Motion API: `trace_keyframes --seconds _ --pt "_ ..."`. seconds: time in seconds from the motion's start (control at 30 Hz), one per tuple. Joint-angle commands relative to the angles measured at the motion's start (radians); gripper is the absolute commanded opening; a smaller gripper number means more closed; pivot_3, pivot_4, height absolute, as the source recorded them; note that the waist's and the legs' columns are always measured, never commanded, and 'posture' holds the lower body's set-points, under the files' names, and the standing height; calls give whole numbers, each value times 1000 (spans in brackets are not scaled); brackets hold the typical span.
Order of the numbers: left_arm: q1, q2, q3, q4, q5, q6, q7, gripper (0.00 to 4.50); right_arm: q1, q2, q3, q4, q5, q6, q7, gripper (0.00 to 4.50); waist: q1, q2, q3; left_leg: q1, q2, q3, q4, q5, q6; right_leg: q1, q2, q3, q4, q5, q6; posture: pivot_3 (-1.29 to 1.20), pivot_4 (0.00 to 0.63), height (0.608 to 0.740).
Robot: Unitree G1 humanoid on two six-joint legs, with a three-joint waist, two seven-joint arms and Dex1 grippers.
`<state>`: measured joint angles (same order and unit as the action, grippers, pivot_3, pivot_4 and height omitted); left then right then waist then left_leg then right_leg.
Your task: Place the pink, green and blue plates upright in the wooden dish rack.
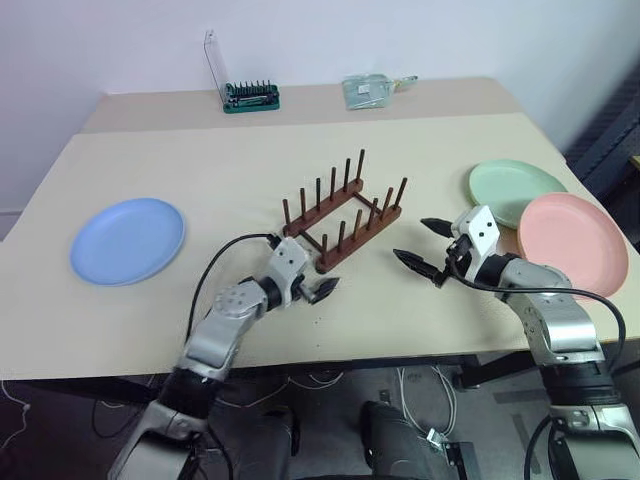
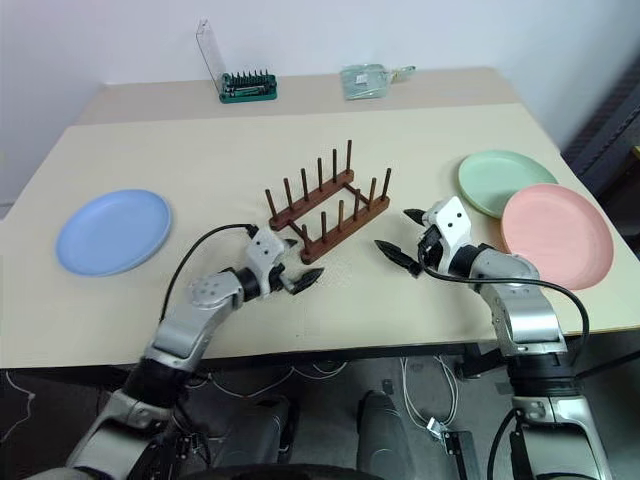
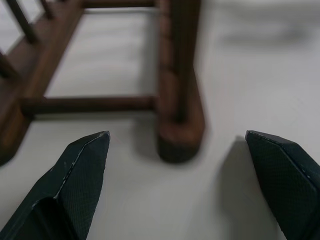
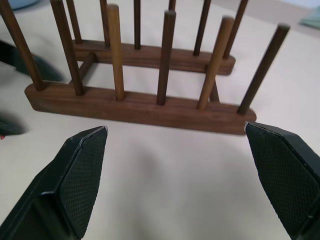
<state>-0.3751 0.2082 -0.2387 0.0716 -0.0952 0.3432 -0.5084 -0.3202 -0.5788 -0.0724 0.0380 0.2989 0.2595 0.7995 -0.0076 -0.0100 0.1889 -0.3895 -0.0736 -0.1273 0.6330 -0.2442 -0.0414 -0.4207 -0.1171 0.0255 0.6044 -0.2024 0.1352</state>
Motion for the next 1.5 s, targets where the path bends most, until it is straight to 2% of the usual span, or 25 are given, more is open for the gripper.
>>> trace_keyframes --seconds 0.03,0.07,0.17,0.33,0.37,0.4,0.5,0.63,0.77,1.0,1.07,1.2,1.23,1.27,1.4,1.43,1.5 --pt "-22 -13 5 46 5 0 3 4441 -8 -8 -29 -66 18 10 -13 4500 -2 0 0 0 0 0 0 0 0 0 0 0 0 0 0 0 150 740" --pt "-26 -13 5 54 2 -7 -8 4441 -8 -9 -30 -71 19 13 -16 4500 -3 0 0 0 0 0 0 0 0 0 0 0 0 0 0 0 150 740" --pt "-32 -12 2 67 1 -25 -26 3648 1 -10 -36 -84 17 21 -23 4500 -4 1 -1 1 0 0 -1 0 0 0 0 0 0 0 0 0 150 740" --pt "-32 -13 7 73 7 -39 -40 1190 14 -12 -39 -101 15 29 -28 4500 -3 1 -1 1 0 0 -1 0 0 0 0 0 0 0 0 0 150 740" --pt "-32 -10 5 74 9 -45 -46 818 16 -13 -40 -102 14 32 -29 4500 -3 1 -1 1 0 0 -1 0 0 0 0 0 0 0 0 0 150 740" --pt "-33 -3 0 77 15 -61 -58 766 18 -17 -39 -104 12 34 -29 4500 -3 1 -1 1 0 0 0 0 0 0 0 0 0 0 0 0 150 740" --pt "-46 26 -12 94 30 -112 -112 767 28 -36 -37 -107 2 38 -20 4500 -3 1 -1 1 0 0 -1 0 0 0 0 0 0 0 0 0 150 740" --pt "-91 107 -33 129 -16 -236 -346 767 70 -89 -35 -113 10 57 29 4500 -3 1 -1 1 0 0 -1 0 0 0 0 0 0 0 0 0 150 740" --pt "-174 151 -33 248 -39 -304 -524 767 111 -118 -21 -123 1 64 52 4500 -4 1 -1 0 0 0 -1 0 0 0 0 0 -1 0 0 0 150 740" --pt "-264 159 -24 411 -14 -383 -612 767 137 -112 -31 -145 -2 63 26 4500 -6 1 -1 0 0 0 -1 0 0 0 0 0 -1 0 0 0 150 740" --pt "-267 164 -20 438 -6 -382 -612 1796 146 -115 -39 -153 -2 64 18 4500 -6 1 -1 0 0 0 -1 0 0 0 0 0 0 0 0 0 150 740" --pt "-240 187 -9 438 26 -396 -569 3579 161 -132 -47 -147 -6 59 19 4500 -5 1 -1 0 0 0 -1 0 0 0 0 0 0 0 0 0 150 740" --pt "-230 195 -7 433 32 -392 -560 4208 162 -136 -47 -144 -8 57 20 4500 -6 1 -1 0 0 0 -1 0 0 0 0 0 0 0 0 0 150 740" --pt "-212 210 -3 412 31 -385 -562 4474 164 -140 -49 -141 -8 55 22 4500 -7 1 -1 0 0 0 -1 0 0 0 0 0 0 0 0 0 150 740" --pt "-141 254 33 300 -30 -308 -583 4474 174 -154 -56 -127 -7 52 29 4500 -13 1 -1 1 1 0 -1 0 0 0 0 0 0 0 0 0 150 740" --pt "-112 269 42 249 -61 -265 -605 3799 185 -162 -56 -130 0 56 44 3937 -13 1 -1 1 1 0 -1 0 1 0 0 0 0 0 0 0 150 740" --pt "-79 287 48 188 -93 -211 -628 2983 199 -169 -56 -137 9 60 62 3148 -11 1 -1 1 1 0 -1 0 1 0 0 0 1 0 0 0 150 740"
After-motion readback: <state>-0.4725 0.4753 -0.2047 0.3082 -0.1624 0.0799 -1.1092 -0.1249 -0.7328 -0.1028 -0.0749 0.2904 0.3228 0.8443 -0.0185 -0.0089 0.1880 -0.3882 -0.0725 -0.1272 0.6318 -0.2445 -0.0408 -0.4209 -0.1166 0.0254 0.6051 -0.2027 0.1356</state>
